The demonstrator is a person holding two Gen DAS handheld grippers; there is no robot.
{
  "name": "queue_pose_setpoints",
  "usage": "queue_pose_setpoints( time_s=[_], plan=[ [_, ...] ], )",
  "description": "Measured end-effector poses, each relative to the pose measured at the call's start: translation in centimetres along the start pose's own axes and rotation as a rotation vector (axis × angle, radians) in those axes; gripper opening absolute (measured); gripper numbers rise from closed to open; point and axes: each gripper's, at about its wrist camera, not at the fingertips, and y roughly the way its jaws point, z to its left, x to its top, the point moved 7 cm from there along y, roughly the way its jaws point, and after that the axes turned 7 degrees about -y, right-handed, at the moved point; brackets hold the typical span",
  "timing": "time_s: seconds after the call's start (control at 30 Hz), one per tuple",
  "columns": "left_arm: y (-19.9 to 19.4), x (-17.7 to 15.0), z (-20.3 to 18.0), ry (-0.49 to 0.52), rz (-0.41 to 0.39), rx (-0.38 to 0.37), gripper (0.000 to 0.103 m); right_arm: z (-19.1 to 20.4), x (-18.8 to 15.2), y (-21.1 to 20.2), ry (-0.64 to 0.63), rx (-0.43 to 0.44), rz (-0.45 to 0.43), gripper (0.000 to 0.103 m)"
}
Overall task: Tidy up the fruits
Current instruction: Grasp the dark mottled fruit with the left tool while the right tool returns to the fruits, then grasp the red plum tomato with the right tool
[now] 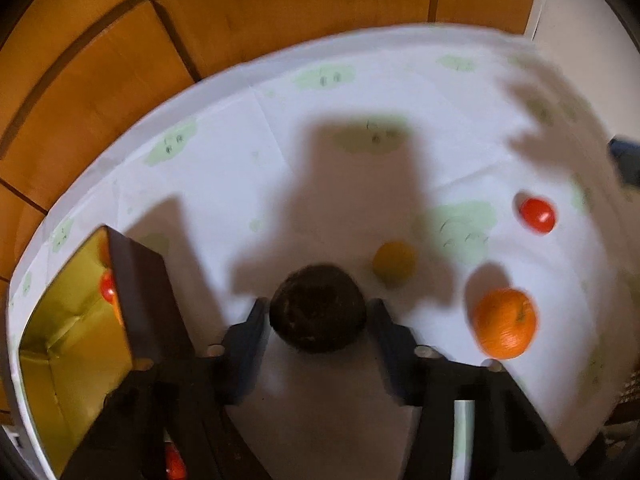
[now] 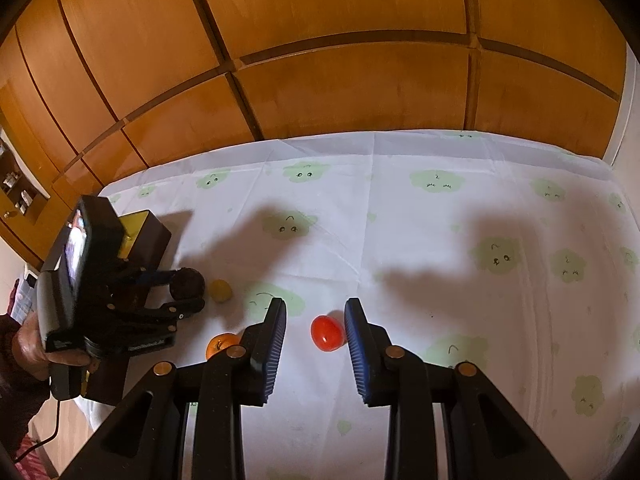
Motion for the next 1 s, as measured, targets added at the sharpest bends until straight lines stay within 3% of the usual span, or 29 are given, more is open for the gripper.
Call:
queue_pose_setpoints(
  time_s=[0.23,0.4,0.67,0.77,0.83,1.0],
  plan=[
    [-4.3,-0.5,-0.4,-0.062,-0.125,-0.038,0.048,-0.8,0.3,-0.4,0.028,-0.026,-0.021,0.030],
    [-7.2,-3.9,-3.0,-0.056,-0.203,-0.078,0.049,-2.3,0.2,-0.8,0.095,-0.040,-0.030,0.030],
    [-7.3,-10.9,-6.7,-0.045,-0.233,-0.066,0.049,-3.6,-0.5,-0.6,0.168,-0.031,-0.008,0.030],
    [-6.3,-12.3,-7.1,-0.049,-0.212,-0.060,0.049,-3.3,-0.8,0.0,0.172,-0.014,0.019,0.030],
    [-6.4,-12.3,-7.1,-0.064,-0.239,-0.064,0.049,-3.0,-1.2,0.6,0.163,0.002,0.045,0.030],
    [-6.1,-12.5,-6.6,-0.123,-0.244,-0.121,0.049,-1.6,-2.0,2.1,0.115,0.019,0.111,0.030]
  ],
)
